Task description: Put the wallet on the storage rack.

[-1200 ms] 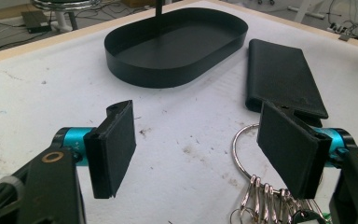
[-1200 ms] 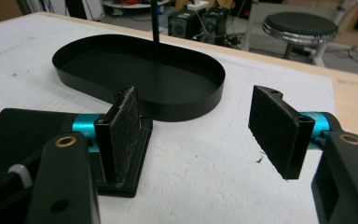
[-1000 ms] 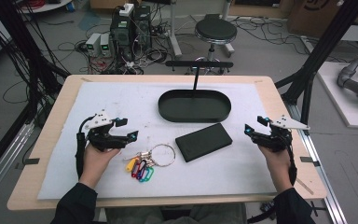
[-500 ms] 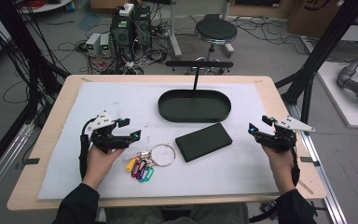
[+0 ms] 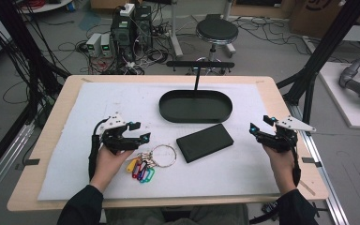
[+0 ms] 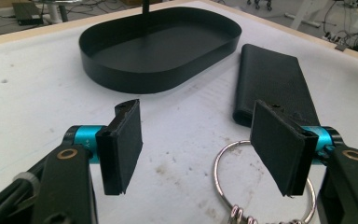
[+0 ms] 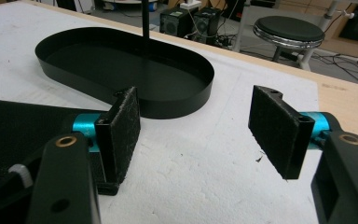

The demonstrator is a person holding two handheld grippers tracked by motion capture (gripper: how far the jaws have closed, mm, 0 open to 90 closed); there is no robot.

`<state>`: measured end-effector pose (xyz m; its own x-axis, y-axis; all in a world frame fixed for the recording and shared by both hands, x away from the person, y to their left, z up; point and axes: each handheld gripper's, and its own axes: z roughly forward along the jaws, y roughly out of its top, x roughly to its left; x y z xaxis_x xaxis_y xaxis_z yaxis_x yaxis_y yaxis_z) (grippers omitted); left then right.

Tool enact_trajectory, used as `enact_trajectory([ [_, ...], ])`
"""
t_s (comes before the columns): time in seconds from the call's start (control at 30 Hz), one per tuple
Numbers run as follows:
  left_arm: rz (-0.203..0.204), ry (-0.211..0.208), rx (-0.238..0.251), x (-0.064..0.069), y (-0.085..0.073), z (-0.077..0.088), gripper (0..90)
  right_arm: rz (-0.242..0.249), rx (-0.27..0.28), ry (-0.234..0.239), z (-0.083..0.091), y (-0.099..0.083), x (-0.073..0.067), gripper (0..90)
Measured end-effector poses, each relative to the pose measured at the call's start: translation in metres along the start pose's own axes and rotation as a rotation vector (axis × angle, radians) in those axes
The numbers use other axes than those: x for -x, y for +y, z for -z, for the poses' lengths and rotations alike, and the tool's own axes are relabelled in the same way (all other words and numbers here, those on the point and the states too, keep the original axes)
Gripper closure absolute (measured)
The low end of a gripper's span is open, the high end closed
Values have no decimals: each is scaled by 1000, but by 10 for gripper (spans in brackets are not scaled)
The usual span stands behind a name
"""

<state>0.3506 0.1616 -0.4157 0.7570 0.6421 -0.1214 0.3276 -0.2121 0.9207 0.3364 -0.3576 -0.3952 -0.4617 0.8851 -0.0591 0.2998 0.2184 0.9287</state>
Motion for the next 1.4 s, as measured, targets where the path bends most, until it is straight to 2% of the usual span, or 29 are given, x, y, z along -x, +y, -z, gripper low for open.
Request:
enact_trajectory([
  [0.17, 2, -38, -27, 10, 9, -17, 364, 6, -3, 1, 0, 0, -1, 348],
  [0.3, 6, -42, -34, 14, 14, -24, 375, 14, -2, -2, 0, 0, -1, 349],
  [0.4, 34, -68, -46, 19, 18, -33, 376, 20, -5, -1, 0, 0, -3, 349],
  [0.47, 37, -70, -48, 21, 19, -36, 376, 22, -5, 0, -1, 0, -3, 350],
  [0.6, 67, -95, -60, 25, 23, -52, 400, 24, -2, -1, -1, 1, -4, 352],
  [0.63, 74, -104, -82, 28, 24, -62, 404, 26, -2, 0, -1, 1, -4, 352],
  [0.67, 74, -104, -82, 28, 24, -62, 406, 26, -2, 0, -1, 1, -4, 352],
  [0.77, 87, -103, -129, 31, 24, -77, 415, 28, -2, 1, -2, 1, -3, 352],
  [0.87, 116, -105, -154, 32, 22, -88, 426, 28, -1, 1, -2, 1, -3, 352],
  [0.9, 129, -105, -181, 31, 20, -94, 426, 24, -1, 2, -2, 1, -3, 352],
  [0.93, 129, -105, -181, 31, 20, -94, 426, 24, -1, 2, -2, 1, -3, 352],
  [1.17, 153, -85, -291, 32, 16, -108, 426, 27, 2, 2, -1, 0, -1, 352],
  [1.2, 160, -92, -307, 32, 16, -111, 426, 29, 1, 1, -1, 0, -1, 352],
  [1.4, 163, -80, -337, 30, 14, -114, 426, 28, 2, 0, -1, 0, -2, 352],
])
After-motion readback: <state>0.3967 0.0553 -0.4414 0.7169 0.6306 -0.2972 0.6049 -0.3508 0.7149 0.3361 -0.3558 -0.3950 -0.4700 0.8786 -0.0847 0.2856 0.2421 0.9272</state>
